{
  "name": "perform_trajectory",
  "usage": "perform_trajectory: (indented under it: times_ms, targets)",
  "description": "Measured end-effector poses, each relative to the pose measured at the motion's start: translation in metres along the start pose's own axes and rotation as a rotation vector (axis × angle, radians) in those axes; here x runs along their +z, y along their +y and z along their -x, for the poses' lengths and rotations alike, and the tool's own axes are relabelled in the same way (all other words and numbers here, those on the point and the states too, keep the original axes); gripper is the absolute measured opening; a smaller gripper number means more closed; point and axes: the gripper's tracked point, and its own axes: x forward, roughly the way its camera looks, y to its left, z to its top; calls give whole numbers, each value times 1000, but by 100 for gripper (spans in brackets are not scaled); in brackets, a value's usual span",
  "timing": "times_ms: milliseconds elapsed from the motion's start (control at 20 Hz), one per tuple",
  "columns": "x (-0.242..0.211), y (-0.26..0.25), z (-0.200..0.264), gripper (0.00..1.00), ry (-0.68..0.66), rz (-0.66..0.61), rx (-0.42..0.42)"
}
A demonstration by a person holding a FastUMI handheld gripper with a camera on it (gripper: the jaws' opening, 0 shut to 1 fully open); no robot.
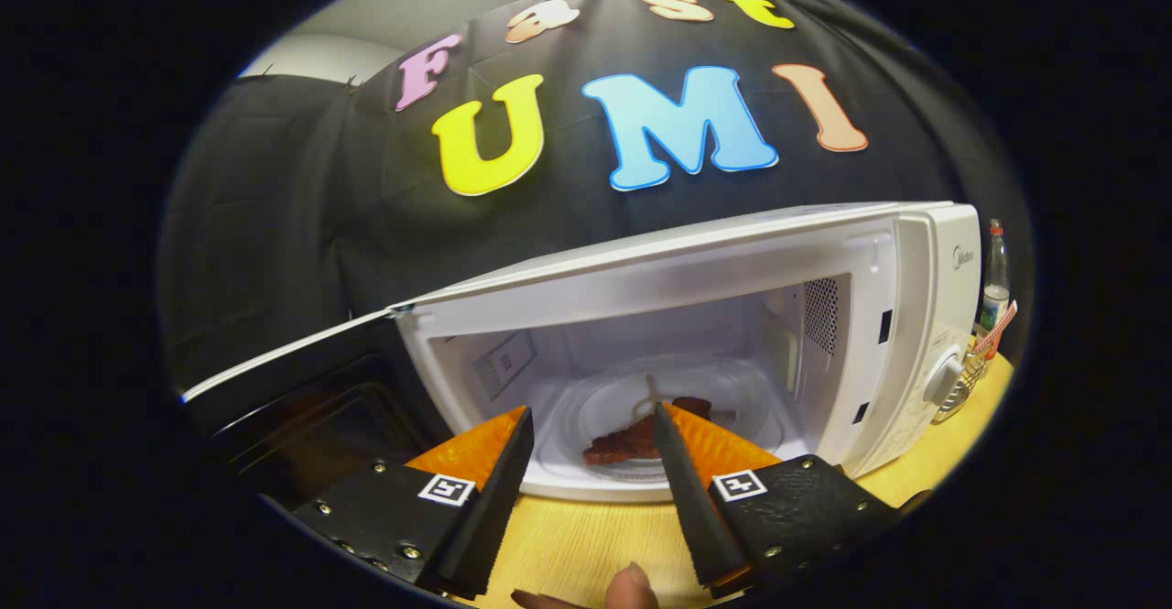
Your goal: Open the microwave, put the food inside, and close the microwave door.
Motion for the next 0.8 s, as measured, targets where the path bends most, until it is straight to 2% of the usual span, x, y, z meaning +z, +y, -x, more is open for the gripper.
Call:
perform_trajectory:
  times_ms: [100, 200, 350, 600, 700, 800]
  targets:
    - [4, 16, 33, 89, 15, 45, 55]
    - [12, 37, 67, 88, 10, 60, 131]
    - [30, 91, 124, 88, -22, 35, 298]
    - [70, 178, 225, 88, -227, 106, 515]
    - [59, 215, 245, 88, -187, 118, 605]
    - [38, 247, 264, 88, -160, 186, 674]
